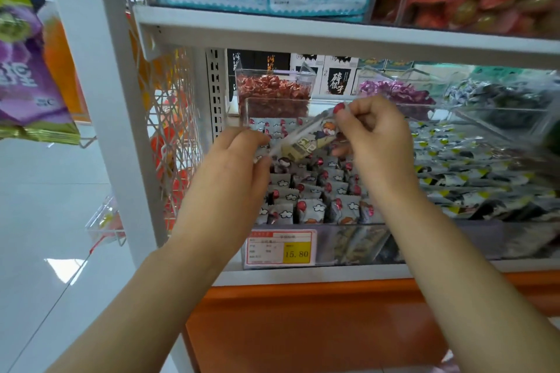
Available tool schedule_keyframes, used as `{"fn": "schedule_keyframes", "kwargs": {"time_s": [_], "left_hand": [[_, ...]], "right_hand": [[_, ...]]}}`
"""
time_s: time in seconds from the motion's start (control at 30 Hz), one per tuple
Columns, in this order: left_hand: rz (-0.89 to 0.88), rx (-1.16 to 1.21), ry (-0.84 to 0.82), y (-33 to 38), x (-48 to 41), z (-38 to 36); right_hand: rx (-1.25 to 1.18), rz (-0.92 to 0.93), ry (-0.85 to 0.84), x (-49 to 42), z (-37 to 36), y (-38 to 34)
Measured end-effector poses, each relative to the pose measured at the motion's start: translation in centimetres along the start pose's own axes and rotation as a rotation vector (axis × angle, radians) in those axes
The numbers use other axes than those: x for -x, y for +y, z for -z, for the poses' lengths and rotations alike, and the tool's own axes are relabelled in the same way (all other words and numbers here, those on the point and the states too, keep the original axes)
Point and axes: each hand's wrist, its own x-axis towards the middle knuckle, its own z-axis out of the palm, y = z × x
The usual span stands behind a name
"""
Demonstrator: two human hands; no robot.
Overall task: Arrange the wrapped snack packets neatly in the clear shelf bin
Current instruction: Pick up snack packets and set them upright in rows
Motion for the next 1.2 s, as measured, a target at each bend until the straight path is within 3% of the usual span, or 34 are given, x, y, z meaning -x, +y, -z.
{"fn": "schedule_keyframes", "kwargs": {"time_s": [0.17,0.3,0.47,0.67,0.9,1.1,1.2], "left_hand": [[0.097,0.094,-0.079,1.0,0.2,-0.9],[0.194,0.423,-0.181,2.2,0.0,-1.3],[0.481,0.81,-0.155,2.6,-0.4,-2.0],[0.618,1.085,-0.11,2.7,-0.7,-2.4],[0.647,1.109,-0.104,2.3,-0.6,-2.5],[0.486,1.029,-0.18,2.0,-0.2,-2.2],[0.455,1.1,-0.197,2.2,-0.2,-2.0]], "right_hand": [[-0.443,-0.302,0.026,1.9,2.5,0.5],[-0.68,-0.414,0.053,2.5,4.4,0.9],[-0.815,-0.474,-0.09,3.3,5.8,1.6],[-0.795,-0.513,-0.107,3.5,6.4,1.9],[-0.853,-0.551,-0.12,3.4,6.2,1.6],[-0.973,-0.653,-0.047,3.1,6.3,1.5],[-1.002,-0.678,0.011,3.1,6.3,1.6]]}}
